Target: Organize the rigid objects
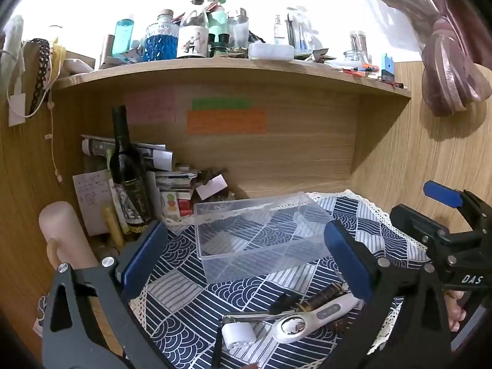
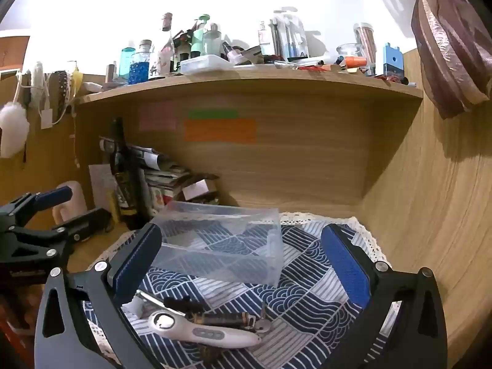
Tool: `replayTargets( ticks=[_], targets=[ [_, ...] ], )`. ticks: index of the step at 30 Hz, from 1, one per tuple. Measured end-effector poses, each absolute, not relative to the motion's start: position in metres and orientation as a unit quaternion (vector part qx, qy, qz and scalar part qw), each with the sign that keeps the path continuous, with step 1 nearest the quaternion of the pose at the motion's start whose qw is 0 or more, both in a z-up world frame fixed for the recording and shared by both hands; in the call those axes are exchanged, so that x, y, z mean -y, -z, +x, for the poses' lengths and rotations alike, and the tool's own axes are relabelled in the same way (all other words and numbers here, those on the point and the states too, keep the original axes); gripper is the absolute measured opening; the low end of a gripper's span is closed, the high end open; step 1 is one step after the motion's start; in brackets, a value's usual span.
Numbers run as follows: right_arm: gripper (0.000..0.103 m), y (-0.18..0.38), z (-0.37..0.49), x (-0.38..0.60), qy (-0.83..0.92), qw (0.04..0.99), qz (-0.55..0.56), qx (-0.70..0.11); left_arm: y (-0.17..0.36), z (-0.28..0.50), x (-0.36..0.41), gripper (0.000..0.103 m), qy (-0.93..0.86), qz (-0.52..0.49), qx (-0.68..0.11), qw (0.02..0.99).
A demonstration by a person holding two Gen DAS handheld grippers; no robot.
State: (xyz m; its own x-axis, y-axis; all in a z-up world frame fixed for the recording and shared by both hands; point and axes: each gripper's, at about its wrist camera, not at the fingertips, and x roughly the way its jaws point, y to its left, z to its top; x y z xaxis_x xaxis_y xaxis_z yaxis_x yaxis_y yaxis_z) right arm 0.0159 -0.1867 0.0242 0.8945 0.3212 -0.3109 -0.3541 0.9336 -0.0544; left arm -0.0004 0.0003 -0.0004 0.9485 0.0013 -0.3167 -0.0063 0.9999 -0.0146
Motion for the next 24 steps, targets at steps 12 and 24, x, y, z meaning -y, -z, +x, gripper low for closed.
replayTargets(
  ticks=[12, 24],
  targets=[
    [0.103, -0.025, 0.013, 0.182, -0.174, 0.97, -0.052, -0.16, 0.008, 0.002, -0.001, 0.103, 0.002, -0.006, -0.169, 0.986],
    [0.103, -0.021, 0.016, 0.186, -0.176, 0.97, -0.049, -0.158, 0.008, 0.002, 0.0, 0.103, 0.0, -0.006, -0.166, 0.986]
  ],
)
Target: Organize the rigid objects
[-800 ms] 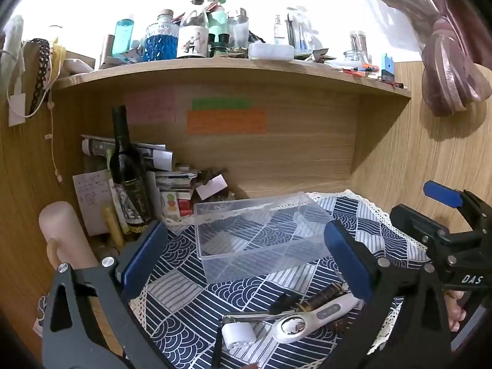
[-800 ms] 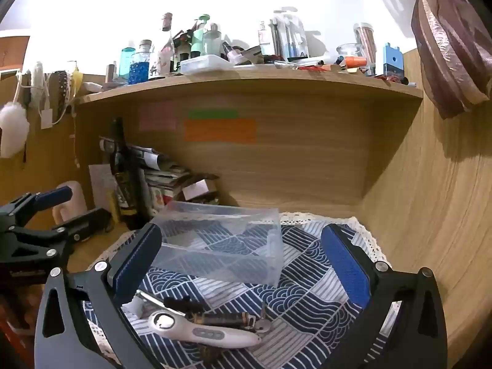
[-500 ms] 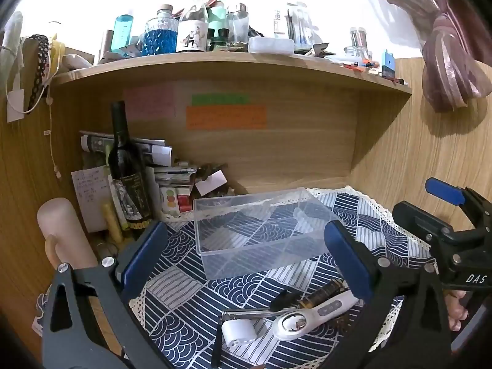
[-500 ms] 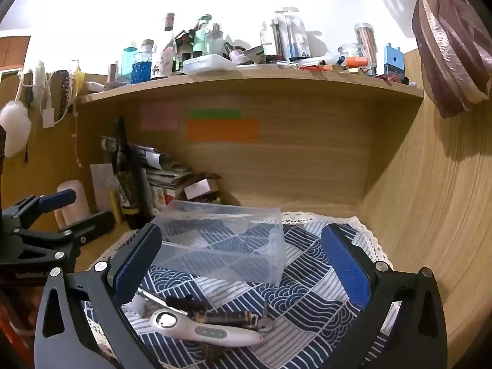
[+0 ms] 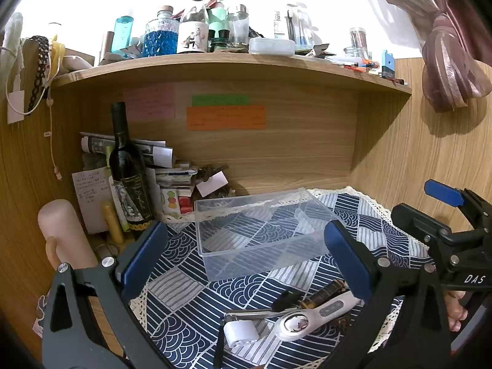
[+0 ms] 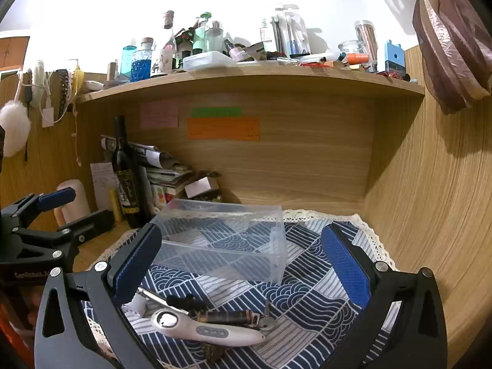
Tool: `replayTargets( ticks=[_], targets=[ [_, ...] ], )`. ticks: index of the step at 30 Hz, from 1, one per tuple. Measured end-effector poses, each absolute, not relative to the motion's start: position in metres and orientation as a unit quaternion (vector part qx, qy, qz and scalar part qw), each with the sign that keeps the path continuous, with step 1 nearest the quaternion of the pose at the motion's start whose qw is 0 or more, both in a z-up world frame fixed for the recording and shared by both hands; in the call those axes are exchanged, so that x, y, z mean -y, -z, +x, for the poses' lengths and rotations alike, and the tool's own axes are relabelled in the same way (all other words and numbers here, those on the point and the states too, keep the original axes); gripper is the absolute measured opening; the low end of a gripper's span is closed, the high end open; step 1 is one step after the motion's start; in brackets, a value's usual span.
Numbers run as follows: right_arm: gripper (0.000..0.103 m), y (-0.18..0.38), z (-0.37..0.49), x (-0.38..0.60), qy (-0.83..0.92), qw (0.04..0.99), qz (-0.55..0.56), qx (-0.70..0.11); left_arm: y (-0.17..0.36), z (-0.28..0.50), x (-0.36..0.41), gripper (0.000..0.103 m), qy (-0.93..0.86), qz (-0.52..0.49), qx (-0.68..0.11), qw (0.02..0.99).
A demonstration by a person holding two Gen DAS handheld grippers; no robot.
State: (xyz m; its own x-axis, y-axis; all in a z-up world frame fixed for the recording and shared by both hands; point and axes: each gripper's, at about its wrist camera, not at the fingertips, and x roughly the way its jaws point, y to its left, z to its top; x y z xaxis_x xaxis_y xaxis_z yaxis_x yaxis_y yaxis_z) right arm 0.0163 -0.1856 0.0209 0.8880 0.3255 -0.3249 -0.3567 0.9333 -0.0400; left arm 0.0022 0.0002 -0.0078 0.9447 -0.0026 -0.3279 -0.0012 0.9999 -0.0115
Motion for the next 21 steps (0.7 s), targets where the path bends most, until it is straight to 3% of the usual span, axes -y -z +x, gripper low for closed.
replayTargets(
  ticks=[21],
  targets=[
    [0.103, -0.0202, 0.0194, 0.1853, -0.177, 0.97, -0.045, -0.161, 0.0053, 0.0016, -0.0039, 0.103, 0.002, -0.008, -0.163, 0.987]
  ],
)
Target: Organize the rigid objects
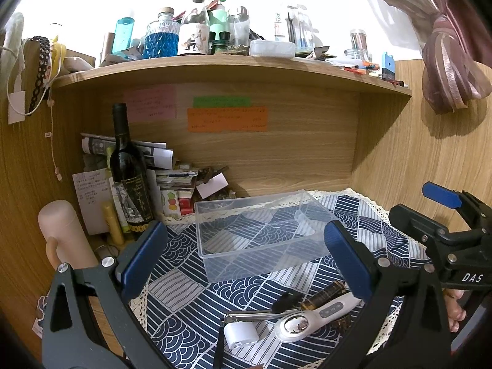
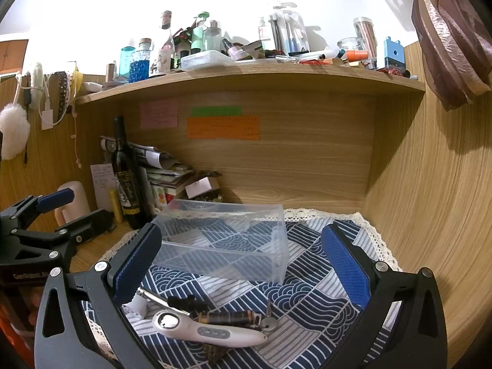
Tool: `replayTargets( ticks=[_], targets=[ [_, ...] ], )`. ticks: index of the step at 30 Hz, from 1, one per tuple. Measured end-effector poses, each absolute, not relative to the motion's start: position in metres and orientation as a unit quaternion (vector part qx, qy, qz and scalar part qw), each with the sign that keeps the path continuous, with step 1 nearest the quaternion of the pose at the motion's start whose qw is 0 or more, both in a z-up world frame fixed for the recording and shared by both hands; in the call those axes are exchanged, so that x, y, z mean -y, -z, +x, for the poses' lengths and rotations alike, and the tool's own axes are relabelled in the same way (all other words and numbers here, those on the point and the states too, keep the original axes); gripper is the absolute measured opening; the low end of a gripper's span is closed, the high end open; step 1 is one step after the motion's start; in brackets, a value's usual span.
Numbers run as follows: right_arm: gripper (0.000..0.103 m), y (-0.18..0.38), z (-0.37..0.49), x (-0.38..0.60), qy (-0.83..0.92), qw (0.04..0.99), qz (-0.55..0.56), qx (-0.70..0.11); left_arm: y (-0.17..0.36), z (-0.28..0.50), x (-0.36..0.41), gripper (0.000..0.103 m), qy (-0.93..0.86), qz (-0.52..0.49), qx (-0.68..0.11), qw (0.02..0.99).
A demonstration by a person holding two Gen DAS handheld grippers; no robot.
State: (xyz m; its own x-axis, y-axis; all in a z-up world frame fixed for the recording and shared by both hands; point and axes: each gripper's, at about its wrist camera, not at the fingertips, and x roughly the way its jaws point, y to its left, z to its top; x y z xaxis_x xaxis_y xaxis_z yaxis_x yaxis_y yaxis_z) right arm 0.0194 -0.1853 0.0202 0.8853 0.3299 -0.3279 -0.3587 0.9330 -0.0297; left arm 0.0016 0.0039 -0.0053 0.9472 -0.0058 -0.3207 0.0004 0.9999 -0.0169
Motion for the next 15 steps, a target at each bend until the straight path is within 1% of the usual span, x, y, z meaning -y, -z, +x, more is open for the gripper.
replayTargets(
  ticks=[15],
  targets=[
    [0.103, -0.0217, 0.019, 0.1861, -0.179, 0.97, -0.038, -0.159, 0.0043, 0.0018, -0.0014, 0.103, 0.002, -0.008, -0.162, 0.987]
  ],
)
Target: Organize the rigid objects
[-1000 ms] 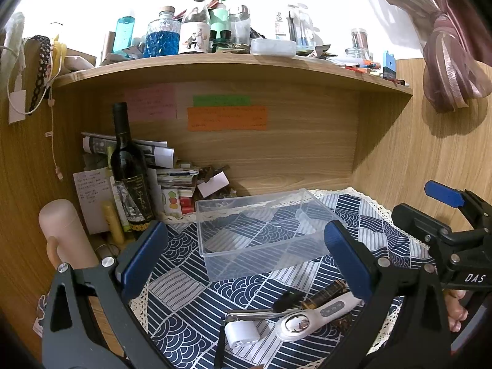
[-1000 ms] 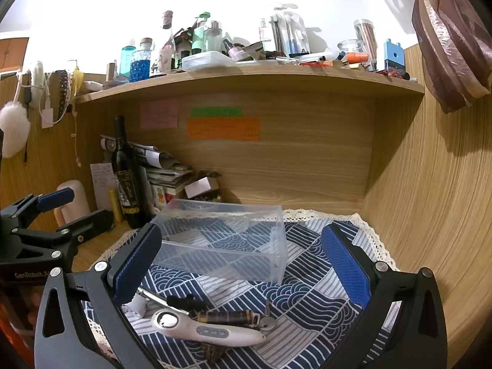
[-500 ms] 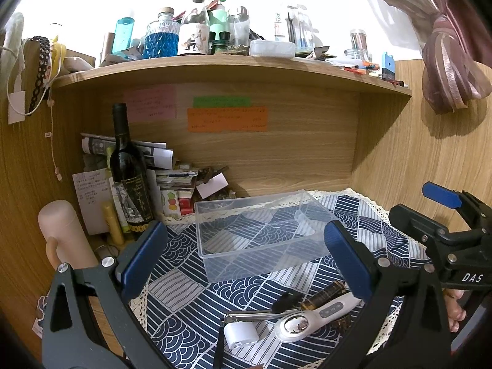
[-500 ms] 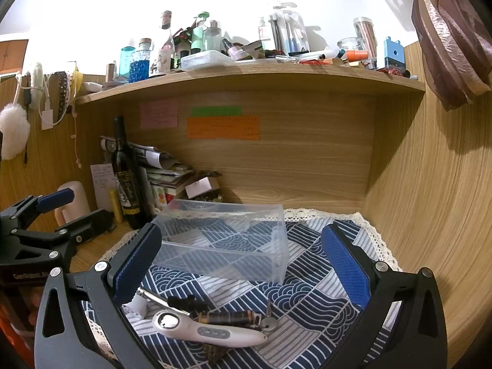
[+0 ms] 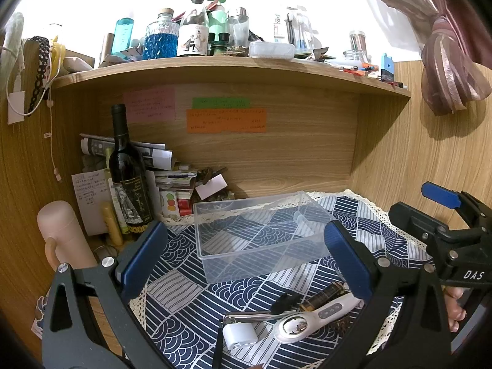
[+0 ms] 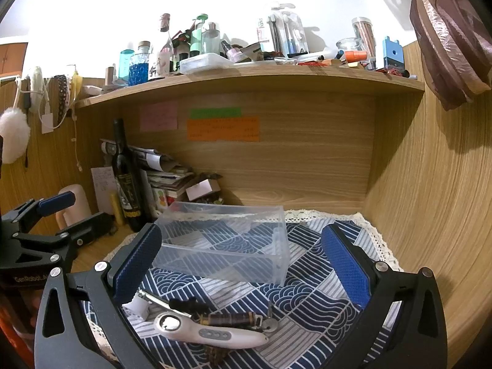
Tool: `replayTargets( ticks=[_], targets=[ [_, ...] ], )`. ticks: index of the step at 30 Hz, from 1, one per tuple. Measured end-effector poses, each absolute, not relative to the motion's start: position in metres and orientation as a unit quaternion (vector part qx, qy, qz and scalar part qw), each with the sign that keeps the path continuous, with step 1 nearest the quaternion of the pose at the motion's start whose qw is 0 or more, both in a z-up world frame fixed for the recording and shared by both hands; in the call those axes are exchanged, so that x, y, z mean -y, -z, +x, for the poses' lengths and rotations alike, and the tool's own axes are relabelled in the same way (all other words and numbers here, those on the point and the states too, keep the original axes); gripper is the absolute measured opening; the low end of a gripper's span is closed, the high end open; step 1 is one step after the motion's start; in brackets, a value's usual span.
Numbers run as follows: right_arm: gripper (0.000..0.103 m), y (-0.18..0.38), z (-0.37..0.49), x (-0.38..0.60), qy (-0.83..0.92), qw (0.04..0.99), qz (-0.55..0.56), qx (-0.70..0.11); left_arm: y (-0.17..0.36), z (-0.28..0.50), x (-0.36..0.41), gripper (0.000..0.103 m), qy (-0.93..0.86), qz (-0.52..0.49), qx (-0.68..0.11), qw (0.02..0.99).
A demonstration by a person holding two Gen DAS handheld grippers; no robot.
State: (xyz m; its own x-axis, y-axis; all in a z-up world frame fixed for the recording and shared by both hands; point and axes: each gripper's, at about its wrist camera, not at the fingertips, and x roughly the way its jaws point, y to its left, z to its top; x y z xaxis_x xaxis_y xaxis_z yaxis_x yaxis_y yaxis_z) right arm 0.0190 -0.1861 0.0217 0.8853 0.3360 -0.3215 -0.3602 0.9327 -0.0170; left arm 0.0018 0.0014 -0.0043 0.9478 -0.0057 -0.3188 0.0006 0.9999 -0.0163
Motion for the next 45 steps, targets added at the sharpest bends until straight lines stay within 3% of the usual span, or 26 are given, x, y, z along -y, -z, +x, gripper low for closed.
replayTargets(
  ticks=[33, 35, 45],
  targets=[
    [0.103, -0.018, 0.028, 0.193, -0.187, 0.967, -0.03, -0.173, 0.008, 0.006, 0.001, 0.102, 0.032, -0.011, -0.166, 0.985],
    [0.102, -0.014, 0.031, 0.195, -0.187, 0.965, -0.028, -0.179, 0.01, 0.009, 0.0, 0.089, 0.027, -0.009, -0.173, 0.985],
    [0.071, 0.014, 0.057, 0.206, -0.189, 0.95, -0.033, -0.246, 0.049, 0.034, -0.03, 0.065, -0.001, -0.027, -0.264, 0.964]
  ],
)
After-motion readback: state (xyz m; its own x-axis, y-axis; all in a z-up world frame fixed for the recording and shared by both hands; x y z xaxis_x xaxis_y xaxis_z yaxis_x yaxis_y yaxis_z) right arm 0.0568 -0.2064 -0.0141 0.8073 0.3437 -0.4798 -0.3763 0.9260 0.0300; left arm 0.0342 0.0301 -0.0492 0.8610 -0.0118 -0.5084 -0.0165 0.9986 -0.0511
